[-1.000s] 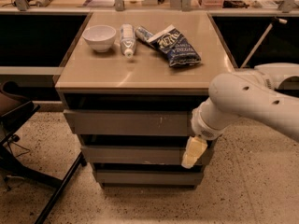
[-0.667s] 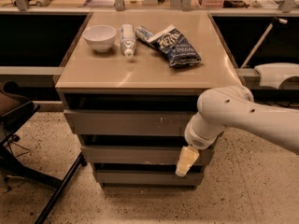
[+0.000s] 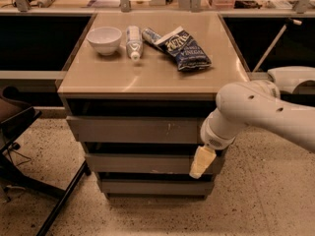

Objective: Open top drawer

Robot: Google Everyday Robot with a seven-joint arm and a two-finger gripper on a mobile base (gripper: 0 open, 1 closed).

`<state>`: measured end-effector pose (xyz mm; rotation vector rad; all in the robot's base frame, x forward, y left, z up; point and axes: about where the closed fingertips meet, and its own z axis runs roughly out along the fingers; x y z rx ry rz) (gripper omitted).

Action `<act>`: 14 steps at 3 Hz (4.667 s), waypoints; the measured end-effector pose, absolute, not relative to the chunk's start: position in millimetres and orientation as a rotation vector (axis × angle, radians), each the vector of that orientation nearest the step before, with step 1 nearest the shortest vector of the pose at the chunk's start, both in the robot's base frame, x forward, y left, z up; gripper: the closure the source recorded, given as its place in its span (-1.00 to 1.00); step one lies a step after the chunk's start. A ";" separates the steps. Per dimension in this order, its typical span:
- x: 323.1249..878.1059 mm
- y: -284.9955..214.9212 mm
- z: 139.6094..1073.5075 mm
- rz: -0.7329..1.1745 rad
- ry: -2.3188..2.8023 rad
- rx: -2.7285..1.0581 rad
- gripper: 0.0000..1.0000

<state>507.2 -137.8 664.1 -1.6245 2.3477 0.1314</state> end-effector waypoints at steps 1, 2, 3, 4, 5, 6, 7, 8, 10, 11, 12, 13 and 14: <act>523.1 -142.2 716.5 0.080 2.290 -1.613 -1.00; 525.9 -141.9 721.1 0.075 2.283 -1.609 -1.00; 528.5 -140.8 716.6 0.047 2.281 -1.596 -1.00; 549.5 -129.4 691.3 -0.058 2.267 -1.573 -1.00; 585.9 -108.8 673.7 -0.169 2.207 -1.516 -1.00; 595.0 -108.1 679.2 -0.196 2.211 -1.457 -1.00; 601.6 -114.3 670.2 -0.159 2.231 -1.438 -1.00; 616.9 -124.3 658.5 -0.111 2.262 -1.349 -1.00; 607.0 -132.6 644.9 -0.159 2.287 -1.362 -1.00; 603.1 -145.2 621.5 -0.197 2.337 -1.353 -1.00; 603.4 -145.9 621.6 -0.200 2.339 -1.348 -1.00; 603.4 -145.8 621.6 -0.200 2.339 -1.348 -0.62; 603.4 -145.8 621.6 -0.200 2.339 -1.348 -0.16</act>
Offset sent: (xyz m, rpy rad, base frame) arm 0.0141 -0.0040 0.0468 0.0021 -0.0601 0.0080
